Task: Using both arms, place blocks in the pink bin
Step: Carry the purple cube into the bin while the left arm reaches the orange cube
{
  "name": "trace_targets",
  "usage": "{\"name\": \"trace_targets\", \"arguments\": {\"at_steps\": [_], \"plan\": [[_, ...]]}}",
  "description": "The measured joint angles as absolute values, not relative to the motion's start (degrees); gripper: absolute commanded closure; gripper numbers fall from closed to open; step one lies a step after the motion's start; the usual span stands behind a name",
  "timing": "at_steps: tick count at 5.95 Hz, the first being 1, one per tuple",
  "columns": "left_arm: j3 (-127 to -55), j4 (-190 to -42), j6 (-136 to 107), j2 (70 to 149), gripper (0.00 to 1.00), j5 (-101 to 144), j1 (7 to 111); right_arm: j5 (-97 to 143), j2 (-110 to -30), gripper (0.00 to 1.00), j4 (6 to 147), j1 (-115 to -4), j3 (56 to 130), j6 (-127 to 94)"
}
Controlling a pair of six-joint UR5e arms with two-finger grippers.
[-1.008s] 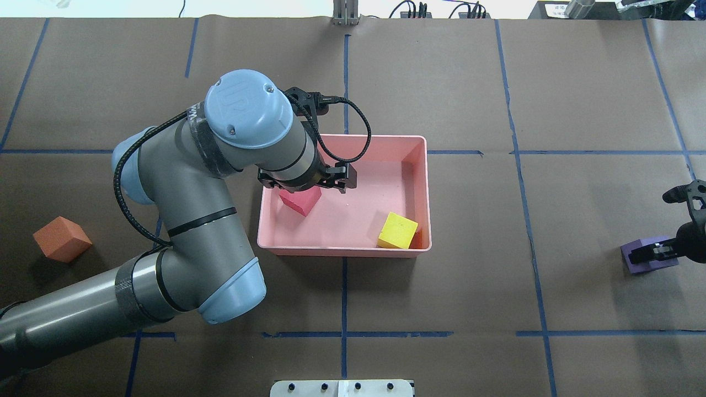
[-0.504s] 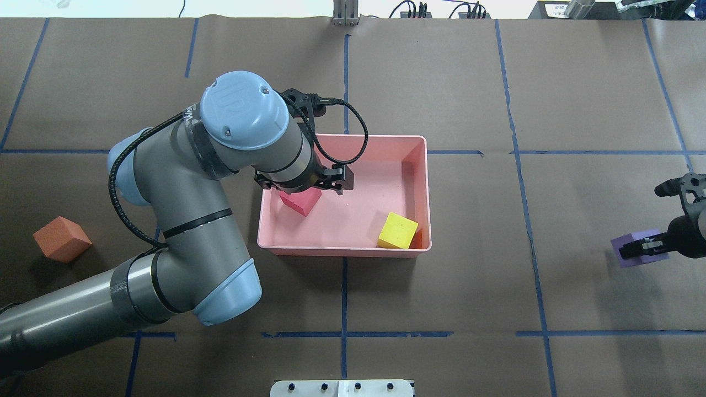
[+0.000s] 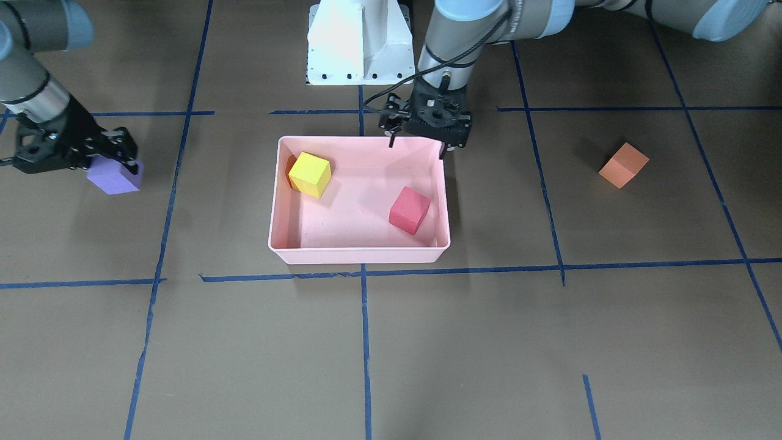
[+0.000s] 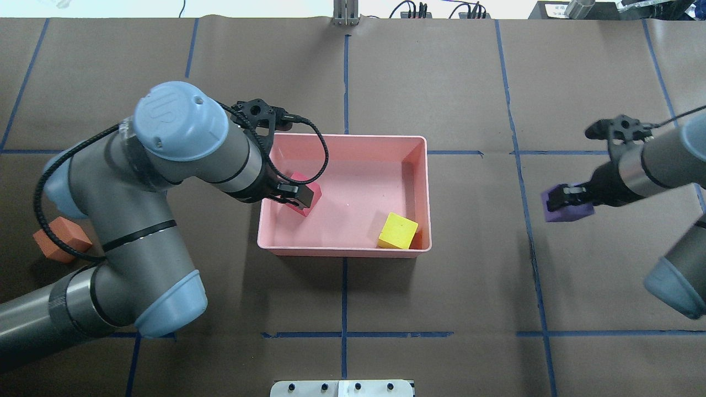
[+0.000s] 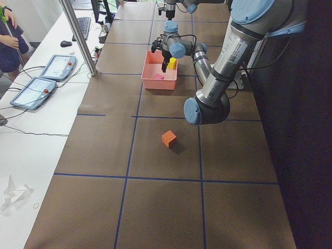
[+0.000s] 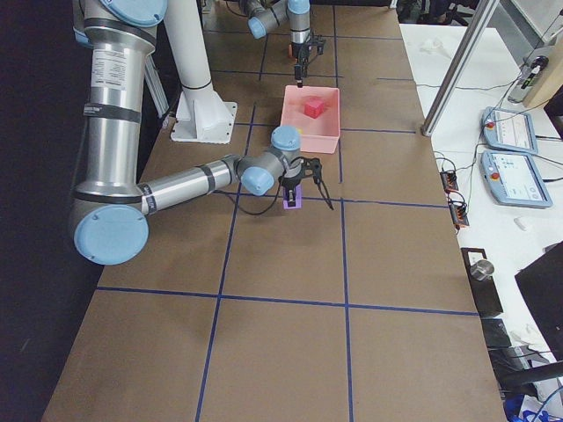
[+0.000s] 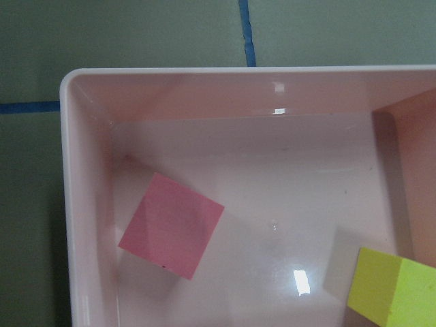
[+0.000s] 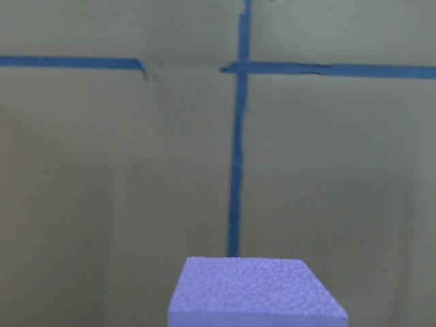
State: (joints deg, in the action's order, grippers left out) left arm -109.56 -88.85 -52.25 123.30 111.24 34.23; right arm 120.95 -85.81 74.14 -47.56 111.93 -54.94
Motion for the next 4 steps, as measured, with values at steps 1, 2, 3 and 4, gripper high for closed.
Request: {"name": "trace_targets", "arguments": {"at_steps": [1, 2, 3, 4], "plan": [[-111.11, -89.12, -45.42, 119.76, 0.0, 114.33, 37.09, 120.74, -75.41, 0.75, 85.17, -46.23, 111.89, -58.58], [-112.56, -89.5, -38.3, 115.41, 0.0, 117.31, 40.67, 119.98, -66.01, 0.76, 93.82, -44.39, 110.7, -62.53], [-113.76, -89.94, -31.52, 110.77, 0.0, 119.55, 44.22, 118.39, -57.95, 0.75, 97.93, -42.31, 107.33, -67.43], [-114.34, -91.62, -25.74, 105.99, 0.0, 121.3, 47.22, 116.39, -50.8, 0.26, 99.17, -40.04, 102.28, -72.21]]}}
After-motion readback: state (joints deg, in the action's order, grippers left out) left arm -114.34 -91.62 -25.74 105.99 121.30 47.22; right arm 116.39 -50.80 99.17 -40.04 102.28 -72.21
